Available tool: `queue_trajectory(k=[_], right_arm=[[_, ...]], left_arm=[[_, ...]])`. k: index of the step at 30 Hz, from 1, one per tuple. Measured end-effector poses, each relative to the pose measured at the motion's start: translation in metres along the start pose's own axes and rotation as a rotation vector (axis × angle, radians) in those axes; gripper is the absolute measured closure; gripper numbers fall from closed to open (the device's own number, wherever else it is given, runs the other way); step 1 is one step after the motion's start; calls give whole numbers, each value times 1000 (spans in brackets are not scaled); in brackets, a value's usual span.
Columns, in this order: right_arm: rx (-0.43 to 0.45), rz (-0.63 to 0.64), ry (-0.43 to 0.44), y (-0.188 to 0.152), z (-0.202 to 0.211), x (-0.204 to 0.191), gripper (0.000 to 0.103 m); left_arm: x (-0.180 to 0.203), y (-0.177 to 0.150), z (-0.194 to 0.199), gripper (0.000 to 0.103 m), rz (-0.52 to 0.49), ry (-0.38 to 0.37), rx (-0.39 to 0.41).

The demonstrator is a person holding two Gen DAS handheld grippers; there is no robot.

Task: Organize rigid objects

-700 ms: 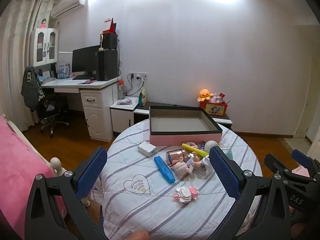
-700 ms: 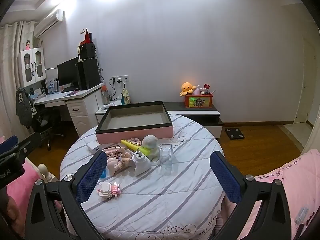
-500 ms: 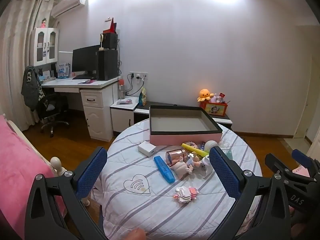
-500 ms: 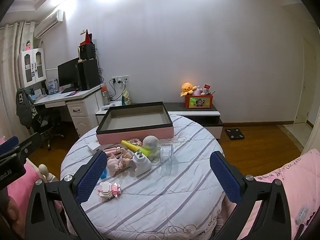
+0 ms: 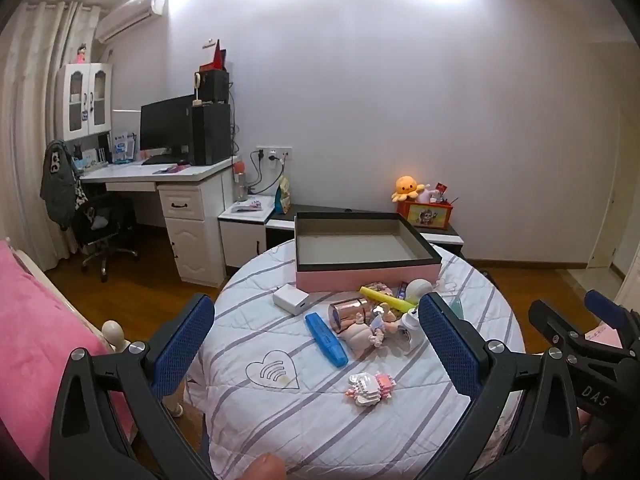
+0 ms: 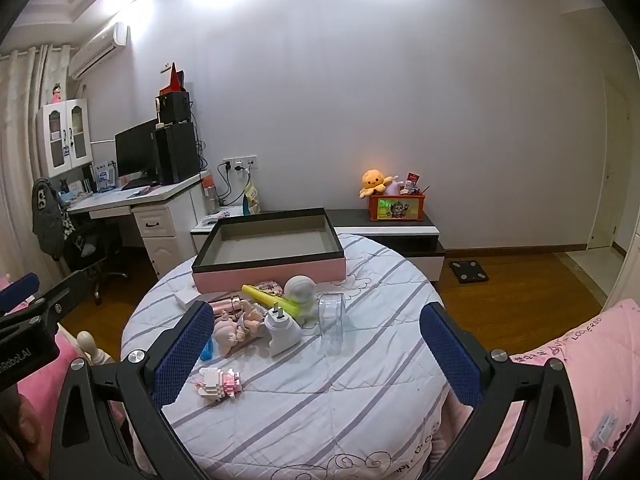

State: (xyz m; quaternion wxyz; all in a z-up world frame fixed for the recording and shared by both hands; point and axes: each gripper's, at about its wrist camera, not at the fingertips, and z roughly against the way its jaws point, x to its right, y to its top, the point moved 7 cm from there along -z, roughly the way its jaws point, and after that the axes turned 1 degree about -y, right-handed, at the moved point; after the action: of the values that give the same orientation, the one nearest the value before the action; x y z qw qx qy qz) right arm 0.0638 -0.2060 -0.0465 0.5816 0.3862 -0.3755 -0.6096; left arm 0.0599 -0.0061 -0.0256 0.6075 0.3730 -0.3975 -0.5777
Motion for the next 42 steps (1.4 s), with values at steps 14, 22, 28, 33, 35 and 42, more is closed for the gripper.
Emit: queue_trajectory(k=[14, 22, 28, 33, 35, 42], right_arm=[[15, 2, -3, 3, 4, 0, 0], [11, 1, -6, 3, 4, 1, 0], [11, 1, -7, 3, 4, 1, 0], [11, 2, -9, 2, 4, 1, 0], [11, 1, -9, 2, 4, 1, 0], [9, -2, -11, 1, 3, 3, 0]], left_arm=[[1, 7, 8, 0, -4, 6, 12], [0, 5, 4, 0, 5, -20, 2], [-1, 4, 4, 0, 0, -23, -2], [0, 4, 3, 0, 0, -23, 1], [0, 4, 3, 0, 0, -22, 0], [0, 4, 2, 0, 0, -24, 0]])
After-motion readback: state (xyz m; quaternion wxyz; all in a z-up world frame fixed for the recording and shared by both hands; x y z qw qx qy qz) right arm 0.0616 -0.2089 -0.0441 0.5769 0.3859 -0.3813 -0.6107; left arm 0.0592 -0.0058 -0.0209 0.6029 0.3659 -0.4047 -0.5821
